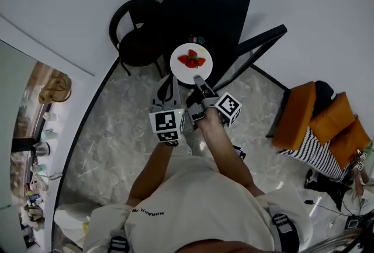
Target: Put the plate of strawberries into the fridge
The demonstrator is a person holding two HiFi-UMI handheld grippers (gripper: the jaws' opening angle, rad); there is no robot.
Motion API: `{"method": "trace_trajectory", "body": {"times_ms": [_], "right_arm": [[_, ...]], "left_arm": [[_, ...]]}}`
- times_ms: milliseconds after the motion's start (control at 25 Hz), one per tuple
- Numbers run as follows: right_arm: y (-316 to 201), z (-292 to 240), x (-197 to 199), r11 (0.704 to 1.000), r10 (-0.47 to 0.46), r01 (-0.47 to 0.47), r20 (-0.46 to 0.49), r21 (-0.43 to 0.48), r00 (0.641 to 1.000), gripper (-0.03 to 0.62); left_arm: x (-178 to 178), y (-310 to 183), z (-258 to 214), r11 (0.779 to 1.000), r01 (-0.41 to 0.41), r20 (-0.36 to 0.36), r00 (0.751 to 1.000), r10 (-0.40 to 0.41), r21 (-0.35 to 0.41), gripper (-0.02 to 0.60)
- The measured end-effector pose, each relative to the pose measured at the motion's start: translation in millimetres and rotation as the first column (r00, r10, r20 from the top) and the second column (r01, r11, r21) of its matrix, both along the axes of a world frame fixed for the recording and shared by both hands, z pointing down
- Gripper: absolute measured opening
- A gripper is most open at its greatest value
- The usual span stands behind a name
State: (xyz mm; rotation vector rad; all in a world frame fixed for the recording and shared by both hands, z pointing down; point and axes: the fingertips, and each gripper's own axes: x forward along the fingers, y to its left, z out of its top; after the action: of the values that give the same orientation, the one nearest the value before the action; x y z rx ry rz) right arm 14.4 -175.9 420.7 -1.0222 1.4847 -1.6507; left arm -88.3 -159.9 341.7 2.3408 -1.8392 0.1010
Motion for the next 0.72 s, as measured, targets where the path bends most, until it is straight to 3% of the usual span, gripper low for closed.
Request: {"method": "trace_trajectory", "body": {"times_ms": [480,720], "right_arm": [[-38.2,29.1,-8.8,0.999,0.037,-0.037,-0.008,-0.023,0.999,0.020],[-54.2,45.9,0.2,0.999,0.029,-0.030,-0.040,-0.039,0.999,0.020]], "left_arm": [[-12.3,-47.3,26.1,0.999,-0.020,-0.003,1.000,0.019,-0.033,0.000],[-5.9,-56.9,40.7,1.000,-0.008,0.023,1.000,0.009,-0.012,0.000]]}}
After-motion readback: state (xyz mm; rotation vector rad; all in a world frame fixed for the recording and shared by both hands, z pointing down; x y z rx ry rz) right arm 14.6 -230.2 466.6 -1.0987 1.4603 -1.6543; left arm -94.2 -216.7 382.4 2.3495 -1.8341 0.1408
